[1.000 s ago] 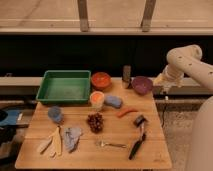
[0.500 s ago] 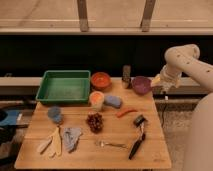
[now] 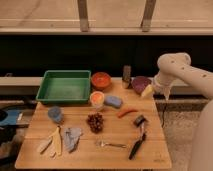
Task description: Place brush in tray
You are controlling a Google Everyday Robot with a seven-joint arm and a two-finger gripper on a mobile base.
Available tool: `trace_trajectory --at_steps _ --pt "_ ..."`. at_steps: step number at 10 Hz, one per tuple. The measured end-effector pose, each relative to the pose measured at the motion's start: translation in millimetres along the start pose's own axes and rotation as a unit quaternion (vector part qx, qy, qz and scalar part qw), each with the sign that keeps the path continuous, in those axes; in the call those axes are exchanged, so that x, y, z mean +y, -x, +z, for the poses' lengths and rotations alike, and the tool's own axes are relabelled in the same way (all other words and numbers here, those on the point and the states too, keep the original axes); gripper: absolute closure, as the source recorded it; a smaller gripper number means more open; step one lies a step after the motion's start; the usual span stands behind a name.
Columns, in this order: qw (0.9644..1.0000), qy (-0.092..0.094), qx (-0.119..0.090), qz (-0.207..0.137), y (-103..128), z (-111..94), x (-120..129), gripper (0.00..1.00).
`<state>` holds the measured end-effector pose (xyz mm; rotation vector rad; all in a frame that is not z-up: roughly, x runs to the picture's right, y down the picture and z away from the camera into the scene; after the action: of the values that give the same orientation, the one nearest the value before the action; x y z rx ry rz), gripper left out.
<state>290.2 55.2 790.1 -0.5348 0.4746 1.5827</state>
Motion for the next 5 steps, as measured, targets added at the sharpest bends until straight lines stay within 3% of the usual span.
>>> trace_trajectory --at_steps 1,3,5 --pt "0.9999 0.004 0.011 -0.004 -14 1 5 0.20" --pt "0.9984 0.011 0.037 -0.042 -44 4 26 0.20" --pt "0.9967 0.013 0.052 -0.062 -61 6 33 0.20"
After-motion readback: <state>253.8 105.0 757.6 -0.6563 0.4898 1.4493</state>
